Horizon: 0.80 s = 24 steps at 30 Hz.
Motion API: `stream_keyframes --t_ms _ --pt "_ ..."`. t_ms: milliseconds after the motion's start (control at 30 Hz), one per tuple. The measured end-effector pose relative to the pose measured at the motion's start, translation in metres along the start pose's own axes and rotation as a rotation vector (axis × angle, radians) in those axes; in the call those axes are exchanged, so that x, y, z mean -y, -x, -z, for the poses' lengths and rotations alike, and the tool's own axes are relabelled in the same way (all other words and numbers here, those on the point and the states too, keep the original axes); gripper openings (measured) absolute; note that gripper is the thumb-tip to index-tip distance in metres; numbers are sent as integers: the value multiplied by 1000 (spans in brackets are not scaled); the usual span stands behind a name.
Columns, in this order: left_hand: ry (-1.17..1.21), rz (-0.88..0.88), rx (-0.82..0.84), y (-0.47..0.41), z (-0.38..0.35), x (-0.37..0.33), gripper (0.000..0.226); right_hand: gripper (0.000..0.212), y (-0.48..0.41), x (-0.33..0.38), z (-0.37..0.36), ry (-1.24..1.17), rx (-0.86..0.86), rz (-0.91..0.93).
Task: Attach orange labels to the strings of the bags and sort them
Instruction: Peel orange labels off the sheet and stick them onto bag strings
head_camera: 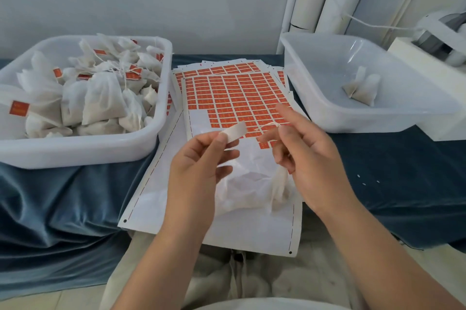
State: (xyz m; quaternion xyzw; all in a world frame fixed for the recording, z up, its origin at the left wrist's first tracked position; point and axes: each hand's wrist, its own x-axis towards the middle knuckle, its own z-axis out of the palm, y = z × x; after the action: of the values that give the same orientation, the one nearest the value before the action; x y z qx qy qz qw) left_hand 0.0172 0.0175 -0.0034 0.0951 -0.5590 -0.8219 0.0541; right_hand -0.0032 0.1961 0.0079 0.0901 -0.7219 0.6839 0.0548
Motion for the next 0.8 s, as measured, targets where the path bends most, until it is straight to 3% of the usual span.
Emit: stream_keyframes --t_ms 100,233,667,800 --pt "-107 -99 -18 -1 5 -2 14 58 5 13 -1 186 59 51" --pt "-238 -206 76 0 5 -2 9 55 16 34 -2 362 152 131" --pt "-177 -158 542 -1 8 4 10 60 19 41 -1 379 232 138" --pt "-227 -158 599 0 10 0 11 59 19 40 0 363 234 144"
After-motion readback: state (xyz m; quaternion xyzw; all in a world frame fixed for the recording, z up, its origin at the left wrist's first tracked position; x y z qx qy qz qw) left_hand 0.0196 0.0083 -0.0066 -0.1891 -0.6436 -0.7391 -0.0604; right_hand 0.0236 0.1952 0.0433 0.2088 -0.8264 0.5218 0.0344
